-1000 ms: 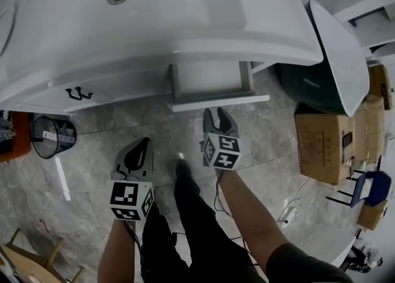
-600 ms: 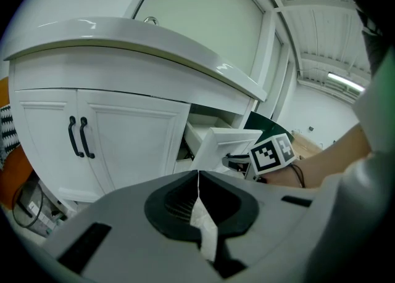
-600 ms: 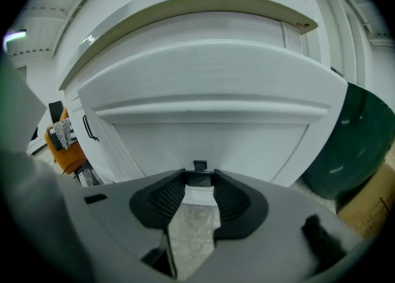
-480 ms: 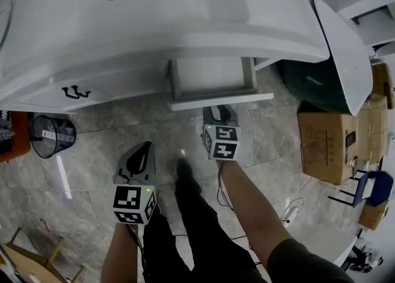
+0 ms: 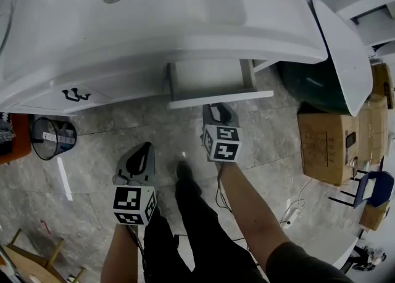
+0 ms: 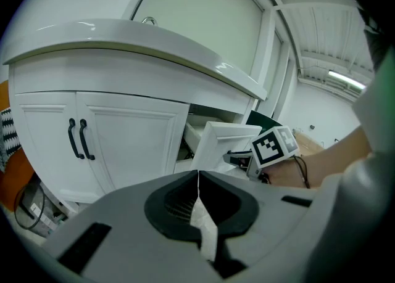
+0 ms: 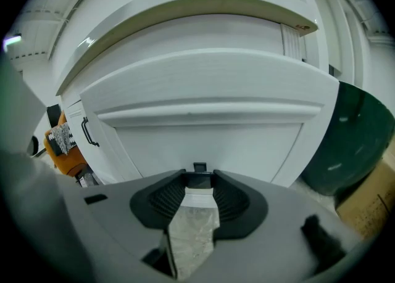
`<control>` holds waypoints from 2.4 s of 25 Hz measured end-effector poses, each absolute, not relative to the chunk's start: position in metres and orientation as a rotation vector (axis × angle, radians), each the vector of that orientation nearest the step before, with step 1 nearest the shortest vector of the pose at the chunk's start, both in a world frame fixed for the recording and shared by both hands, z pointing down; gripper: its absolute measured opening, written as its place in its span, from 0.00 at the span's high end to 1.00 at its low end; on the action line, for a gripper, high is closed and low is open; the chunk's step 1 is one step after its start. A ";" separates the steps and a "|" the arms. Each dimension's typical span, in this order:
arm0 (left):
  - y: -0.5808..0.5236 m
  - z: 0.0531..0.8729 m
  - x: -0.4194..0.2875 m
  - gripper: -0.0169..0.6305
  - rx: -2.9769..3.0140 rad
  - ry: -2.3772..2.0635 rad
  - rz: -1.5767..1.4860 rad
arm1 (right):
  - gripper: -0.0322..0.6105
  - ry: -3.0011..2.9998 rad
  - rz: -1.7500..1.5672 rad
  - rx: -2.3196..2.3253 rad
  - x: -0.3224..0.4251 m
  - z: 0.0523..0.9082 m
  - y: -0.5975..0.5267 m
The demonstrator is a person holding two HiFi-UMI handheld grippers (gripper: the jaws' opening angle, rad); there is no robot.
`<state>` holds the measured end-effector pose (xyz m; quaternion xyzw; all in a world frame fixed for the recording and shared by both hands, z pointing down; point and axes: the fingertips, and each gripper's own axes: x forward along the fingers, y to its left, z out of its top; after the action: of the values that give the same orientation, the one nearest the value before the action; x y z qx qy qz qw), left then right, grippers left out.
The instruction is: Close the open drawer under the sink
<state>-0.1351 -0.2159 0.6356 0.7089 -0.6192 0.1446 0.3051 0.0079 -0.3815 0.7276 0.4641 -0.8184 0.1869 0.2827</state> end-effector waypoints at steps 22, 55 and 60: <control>-0.246 0.635 -0.144 0.95 1.887 -1.633 0.383 | 0.72 -2.121 0.575 1.217 -0.014 0.740 -0.438; -0.234 0.647 -0.150 0.95 1.864 -1.613 0.400 | 0.73 -2.188 0.478 1.283 -0.014 0.732 -0.438; -0.230 0.643 -0.147 0.95 1.872 -1.607 0.395 | 0.74 -2.200 0.429 1.301 -0.013 0.722 -0.436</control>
<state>-0.1475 -0.2305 0.6430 0.7109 -0.6102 0.1500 0.3160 -0.0134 -0.4361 0.7220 0.4830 -0.8170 0.1593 0.2718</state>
